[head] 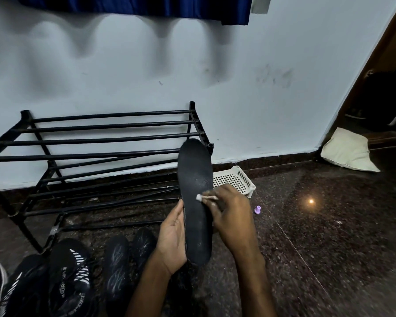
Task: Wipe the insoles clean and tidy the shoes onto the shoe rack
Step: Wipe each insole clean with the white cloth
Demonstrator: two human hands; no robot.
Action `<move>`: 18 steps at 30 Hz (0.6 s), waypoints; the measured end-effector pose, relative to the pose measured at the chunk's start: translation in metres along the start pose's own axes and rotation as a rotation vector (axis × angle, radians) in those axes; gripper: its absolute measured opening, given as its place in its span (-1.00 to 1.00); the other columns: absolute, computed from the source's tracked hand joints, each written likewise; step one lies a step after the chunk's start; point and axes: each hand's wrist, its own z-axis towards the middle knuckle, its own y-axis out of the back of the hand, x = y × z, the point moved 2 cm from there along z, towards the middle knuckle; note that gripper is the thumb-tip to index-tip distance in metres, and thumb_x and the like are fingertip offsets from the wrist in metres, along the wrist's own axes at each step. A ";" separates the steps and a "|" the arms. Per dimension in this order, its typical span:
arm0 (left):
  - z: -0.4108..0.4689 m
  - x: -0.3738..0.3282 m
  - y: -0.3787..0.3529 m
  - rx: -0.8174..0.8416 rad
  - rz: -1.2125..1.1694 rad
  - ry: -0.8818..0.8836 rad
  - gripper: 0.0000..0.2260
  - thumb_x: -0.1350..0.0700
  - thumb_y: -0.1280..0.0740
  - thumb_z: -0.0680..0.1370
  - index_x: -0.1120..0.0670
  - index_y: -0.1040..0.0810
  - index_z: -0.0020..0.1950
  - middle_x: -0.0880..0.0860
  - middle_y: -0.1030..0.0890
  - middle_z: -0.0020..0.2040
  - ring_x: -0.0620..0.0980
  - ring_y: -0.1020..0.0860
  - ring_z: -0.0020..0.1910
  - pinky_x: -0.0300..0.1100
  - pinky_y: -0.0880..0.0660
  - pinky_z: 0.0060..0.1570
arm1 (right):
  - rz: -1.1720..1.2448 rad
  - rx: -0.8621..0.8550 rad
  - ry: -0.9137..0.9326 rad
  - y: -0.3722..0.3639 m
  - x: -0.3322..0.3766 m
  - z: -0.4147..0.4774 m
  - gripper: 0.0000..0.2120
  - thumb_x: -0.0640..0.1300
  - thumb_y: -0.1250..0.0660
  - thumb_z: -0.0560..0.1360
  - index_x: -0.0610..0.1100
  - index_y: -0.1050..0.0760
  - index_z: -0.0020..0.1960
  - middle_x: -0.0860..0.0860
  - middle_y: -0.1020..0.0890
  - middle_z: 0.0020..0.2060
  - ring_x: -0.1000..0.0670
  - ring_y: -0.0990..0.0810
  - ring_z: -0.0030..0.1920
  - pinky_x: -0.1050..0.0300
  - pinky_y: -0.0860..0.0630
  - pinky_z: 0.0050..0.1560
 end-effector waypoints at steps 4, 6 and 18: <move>0.000 0.001 -0.004 0.029 0.019 0.021 -0.62 -0.01 -0.17 0.61 0.21 -0.65 0.15 0.20 -0.69 -0.01 0.13 -0.69 -0.12 -0.04 -0.65 -0.17 | -0.023 -0.081 0.008 0.010 -0.007 0.007 -0.84 -0.26 -0.47 0.44 -0.07 -0.67 -0.02 0.08 -0.61 -0.10 0.07 -0.59 -0.07 0.04 -0.58 -0.02; 0.000 0.002 -0.006 0.014 0.050 0.015 -0.59 -0.03 -0.13 0.64 0.21 -0.60 0.25 0.21 -0.66 0.11 0.13 -0.67 0.04 -0.04 -0.62 0.00 | 0.036 0.087 0.014 0.005 -0.007 -0.001 -0.83 -0.27 -0.50 0.40 -0.05 -0.68 -0.07 0.12 -0.62 -0.14 0.14 -0.59 -0.11 0.08 -0.57 -0.04; -0.001 0.003 -0.012 0.038 0.015 0.016 -0.61 -0.03 -0.13 0.66 0.20 -0.62 0.21 0.19 -0.69 0.03 0.13 -0.69 -0.07 -0.03 -0.64 -0.17 | -0.076 -0.067 0.078 0.007 -0.001 0.011 -0.81 -0.26 -0.47 0.42 -0.03 -0.68 -0.03 0.12 -0.61 -0.13 0.08 -0.60 -0.09 0.08 -0.57 -0.01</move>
